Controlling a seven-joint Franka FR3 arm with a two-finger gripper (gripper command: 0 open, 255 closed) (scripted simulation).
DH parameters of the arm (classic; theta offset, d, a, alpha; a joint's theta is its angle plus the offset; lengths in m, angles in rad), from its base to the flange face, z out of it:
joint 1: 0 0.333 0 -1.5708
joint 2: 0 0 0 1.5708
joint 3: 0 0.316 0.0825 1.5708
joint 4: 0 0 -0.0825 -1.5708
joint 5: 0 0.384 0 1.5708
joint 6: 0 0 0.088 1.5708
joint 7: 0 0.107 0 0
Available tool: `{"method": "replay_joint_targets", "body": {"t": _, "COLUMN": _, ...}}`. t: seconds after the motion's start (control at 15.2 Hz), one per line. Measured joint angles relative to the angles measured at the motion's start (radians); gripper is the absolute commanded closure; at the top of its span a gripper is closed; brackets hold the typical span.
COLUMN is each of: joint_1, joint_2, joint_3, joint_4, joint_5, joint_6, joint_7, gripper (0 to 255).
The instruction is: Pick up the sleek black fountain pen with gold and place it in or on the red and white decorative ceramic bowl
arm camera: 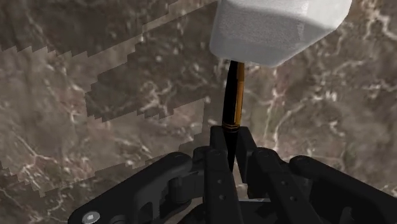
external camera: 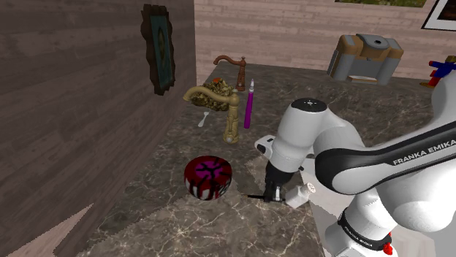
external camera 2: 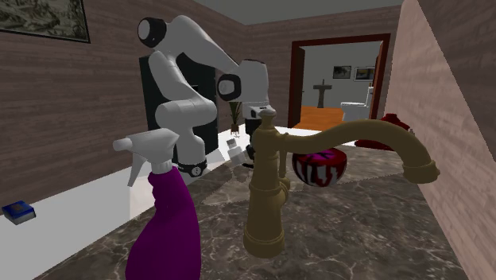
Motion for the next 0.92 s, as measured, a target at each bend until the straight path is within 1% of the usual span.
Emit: {"method": "replay_joint_targets", "body": {"t": 0.92, "joint_1": -0.009, "joint_2": -0.128, "joint_3": -0.034, "joint_4": 0.121, "joint_5": -0.028, "joint_6": -0.25, "joint_7": -0.006, "gripper": 255}}
